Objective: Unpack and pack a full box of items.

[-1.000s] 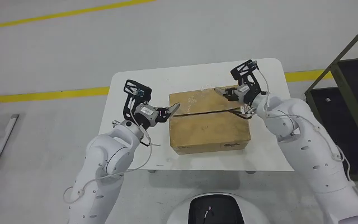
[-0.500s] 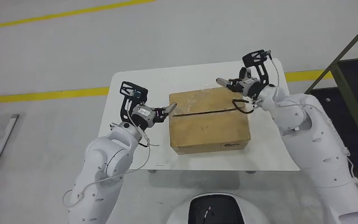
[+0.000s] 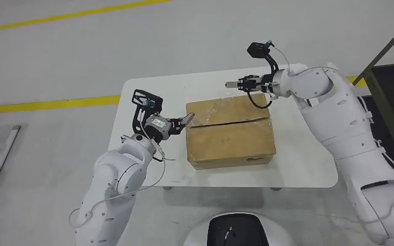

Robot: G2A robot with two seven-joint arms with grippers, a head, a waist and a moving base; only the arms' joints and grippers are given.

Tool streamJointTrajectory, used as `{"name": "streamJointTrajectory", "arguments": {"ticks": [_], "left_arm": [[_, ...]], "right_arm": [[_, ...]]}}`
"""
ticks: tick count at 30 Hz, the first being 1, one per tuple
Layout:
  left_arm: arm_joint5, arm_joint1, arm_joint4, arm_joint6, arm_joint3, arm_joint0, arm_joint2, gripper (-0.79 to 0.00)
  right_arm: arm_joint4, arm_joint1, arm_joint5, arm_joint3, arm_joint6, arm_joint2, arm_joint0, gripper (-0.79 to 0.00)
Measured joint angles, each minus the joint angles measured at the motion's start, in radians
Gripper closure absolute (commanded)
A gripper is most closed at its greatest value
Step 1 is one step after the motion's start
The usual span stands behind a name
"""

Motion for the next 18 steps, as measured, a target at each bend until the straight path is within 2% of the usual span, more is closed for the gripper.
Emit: {"name": "streamJointTrajectory", "arguments": {"ticks": [3,4,5,6,8,9,18], "left_arm": [[0.0,0.0,0.0,0.0,0.0,0.0,0.0,-0.785],[0.0,0.0,0.0,0.0,0.0,0.0,0.0,-0.785],[0.0,0.0,0.0,0.0,0.0,0.0,0.0,-0.785],[0.0,0.0,0.0,0.0,0.0,0.0,0.0,-0.785],[0.0,0.0,0.0,0.0,0.0,0.0,0.0,-0.785],[0.0,0.0,0.0,0.0,0.0,0.0,0.0,-0.785],[0.0,0.0,0.0,0.0,0.0,0.0,0.0,-0.785]], "right_arm": [[0.029,-0.016,-0.042,0.106,0.001,-0.044,0.055,-0.785],[0.016,-0.022,-0.062,0.143,-0.002,-0.065,0.076,-0.677],[0.007,-0.027,-0.074,0.168,-0.01,-0.08,0.089,-0.357],[0.003,-0.031,-0.084,0.192,-0.017,-0.093,0.1,-0.249],[-0.008,-0.041,-0.108,0.242,-0.027,-0.12,0.124,-0.163],[-0.009,-0.045,-0.116,0.262,-0.032,-0.13,0.133,-0.135],[-0.026,-0.075,-0.207,0.384,-0.087,-0.195,0.182,-0.237]]}}
